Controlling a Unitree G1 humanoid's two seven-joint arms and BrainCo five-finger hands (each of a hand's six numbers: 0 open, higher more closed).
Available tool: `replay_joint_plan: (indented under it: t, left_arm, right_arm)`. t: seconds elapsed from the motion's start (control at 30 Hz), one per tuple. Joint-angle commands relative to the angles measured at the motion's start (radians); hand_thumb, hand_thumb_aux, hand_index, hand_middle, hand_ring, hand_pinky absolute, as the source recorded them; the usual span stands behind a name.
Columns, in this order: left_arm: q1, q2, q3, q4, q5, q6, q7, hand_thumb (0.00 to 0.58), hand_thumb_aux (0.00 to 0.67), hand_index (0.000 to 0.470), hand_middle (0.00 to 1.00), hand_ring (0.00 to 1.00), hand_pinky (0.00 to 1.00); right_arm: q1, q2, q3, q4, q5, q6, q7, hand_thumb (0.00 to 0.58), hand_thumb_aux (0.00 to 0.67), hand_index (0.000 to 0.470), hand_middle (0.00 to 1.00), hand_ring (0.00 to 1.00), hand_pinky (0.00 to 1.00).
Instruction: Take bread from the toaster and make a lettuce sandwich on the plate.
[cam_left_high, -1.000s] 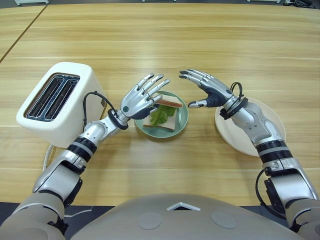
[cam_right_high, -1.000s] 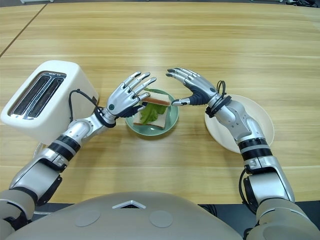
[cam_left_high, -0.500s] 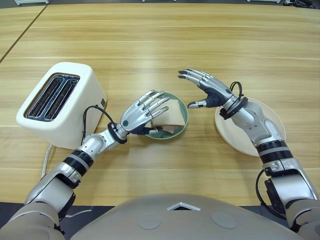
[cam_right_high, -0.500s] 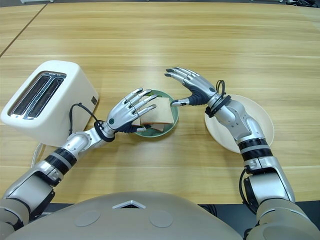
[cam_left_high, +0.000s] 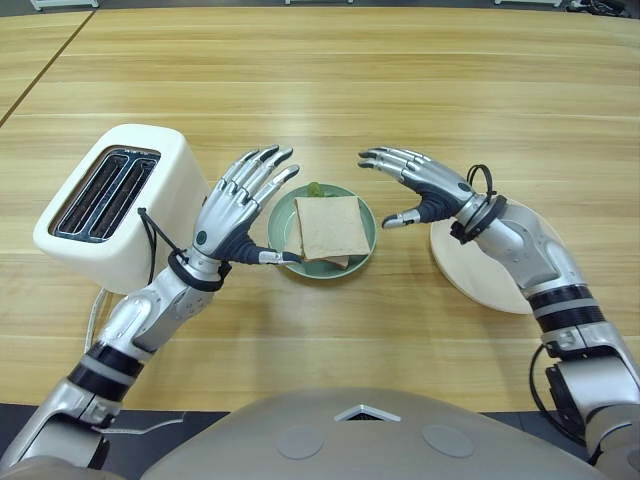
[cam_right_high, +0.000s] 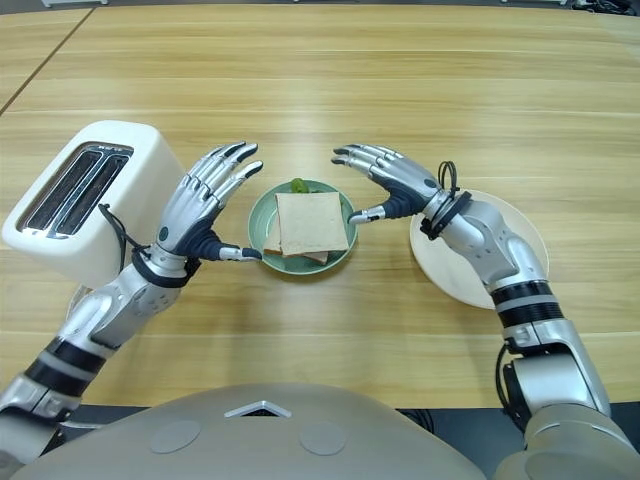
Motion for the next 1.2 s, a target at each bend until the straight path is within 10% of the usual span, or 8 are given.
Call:
replay_joint_plan:
  t: [0.03,0.07,0.17,0.77,0.87,0.93,1.0,1.2]
  left_arm:
    - [0.152,0.128,0.037,-0.136,-0.162,0.040,-0.311,0.503,0.426,0.299,0.00,0.00,0.00]
    - [0.199,0.156,0.060,-0.170,-0.154,0.057,-0.359,0.568,0.573,0.402,0.00,0.00,0.00]
    - [0.312,0.226,0.110,-0.213,-0.135,0.089,-0.486,0.580,0.670,0.470,1.00,1.00,1.00]
    - [0.264,0.098,0.128,-0.115,-0.092,0.074,-0.666,0.526,0.465,0.326,1.00,1.00,1.00]
    - [0.269,0.088,0.151,-0.112,-0.106,0.063,-0.675,0.441,0.342,0.240,0.66,0.66,0.66]
    - [0.264,0.082,0.145,-0.081,-0.086,0.059,-0.675,0.000,0.000,0.000,0.05,0.05,0.05]
    - [0.257,0.071,0.141,-0.072,-0.075,0.061,-0.675,0.000,0.000,0.000,0.00,0.00,0.00]
    - [0.234,0.019,0.179,-0.076,-0.053,0.068,-0.628,0.000,0.000,0.000,0.00,0.00,0.00]
  right_arm:
    - [0.148,-0.128,-0.007,-0.191,0.140,-0.005,0.157,0.443,0.344,0.241,0.32,0.32,0.32]
    - [0.177,-0.156,-0.010,-0.224,0.175,-0.003,0.190,0.539,0.491,0.345,0.90,0.90,0.90]
    - [0.241,-0.212,-0.022,-0.304,0.263,0.020,0.268,0.580,0.670,0.470,0.99,0.99,0.99]
    - [0.108,-0.010,0.086,-0.220,0.066,0.049,0.274,0.580,0.670,0.470,0.99,0.99,0.99]
    - [0.034,0.039,0.096,-0.174,0.048,0.052,0.246,0.580,0.670,0.470,0.99,0.99,0.99]
    - [-0.020,0.078,0.141,-0.101,-0.024,0.040,0.224,0.577,0.625,0.439,0.94,0.94,0.94]
    - [-0.076,0.123,0.182,-0.022,-0.110,0.031,0.178,0.000,0.000,0.000,0.00,0.00,0.00]
    - [-0.184,0.209,0.243,0.158,-0.299,0.047,-0.010,0.000,0.000,0.000,0.00,0.00,0.00]
